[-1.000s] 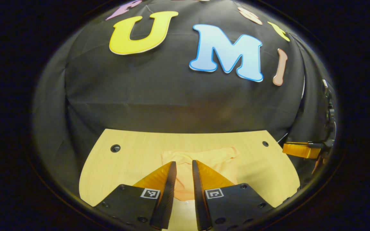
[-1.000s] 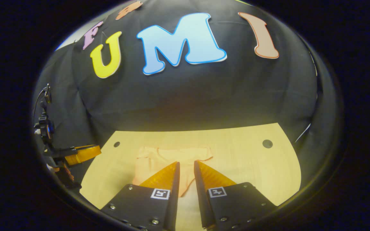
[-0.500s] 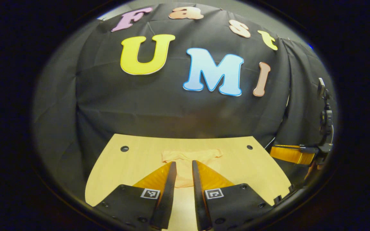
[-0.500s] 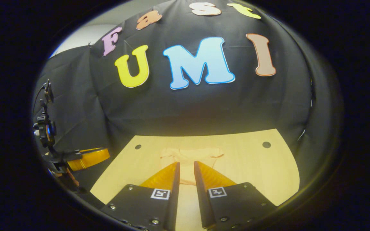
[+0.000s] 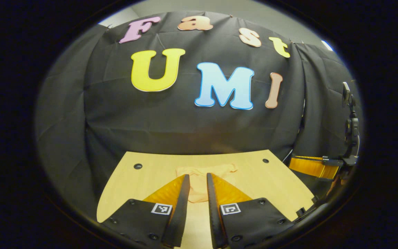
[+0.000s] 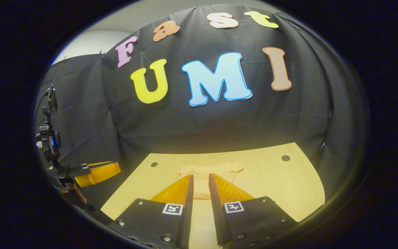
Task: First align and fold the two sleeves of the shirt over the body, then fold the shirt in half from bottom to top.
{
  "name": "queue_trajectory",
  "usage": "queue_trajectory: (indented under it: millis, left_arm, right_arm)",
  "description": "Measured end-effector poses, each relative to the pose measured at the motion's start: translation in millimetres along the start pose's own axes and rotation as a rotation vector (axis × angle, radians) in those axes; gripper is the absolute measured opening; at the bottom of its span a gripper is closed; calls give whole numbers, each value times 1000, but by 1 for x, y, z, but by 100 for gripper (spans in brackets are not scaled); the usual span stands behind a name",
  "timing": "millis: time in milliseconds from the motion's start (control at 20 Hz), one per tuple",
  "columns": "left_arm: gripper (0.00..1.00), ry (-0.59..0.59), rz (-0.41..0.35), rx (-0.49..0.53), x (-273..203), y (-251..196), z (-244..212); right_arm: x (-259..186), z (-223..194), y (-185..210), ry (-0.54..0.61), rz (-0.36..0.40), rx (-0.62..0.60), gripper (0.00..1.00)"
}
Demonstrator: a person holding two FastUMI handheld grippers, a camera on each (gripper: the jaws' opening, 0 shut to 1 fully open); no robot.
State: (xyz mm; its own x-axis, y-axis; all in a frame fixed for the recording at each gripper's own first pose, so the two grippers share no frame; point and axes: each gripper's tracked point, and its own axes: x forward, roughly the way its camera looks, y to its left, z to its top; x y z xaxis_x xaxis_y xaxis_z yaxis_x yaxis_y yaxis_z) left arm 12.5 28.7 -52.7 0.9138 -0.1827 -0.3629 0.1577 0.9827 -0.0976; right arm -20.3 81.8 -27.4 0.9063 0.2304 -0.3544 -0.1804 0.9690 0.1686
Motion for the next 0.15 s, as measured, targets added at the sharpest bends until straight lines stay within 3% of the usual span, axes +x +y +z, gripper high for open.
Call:
queue_trajectory:
  millis: [150]
  left_arm:
    - [37, -31, -57, 48, 6, -17, 14]
  right_arm:
    - [-14, 10, -17, -50, -81, -5, 29]
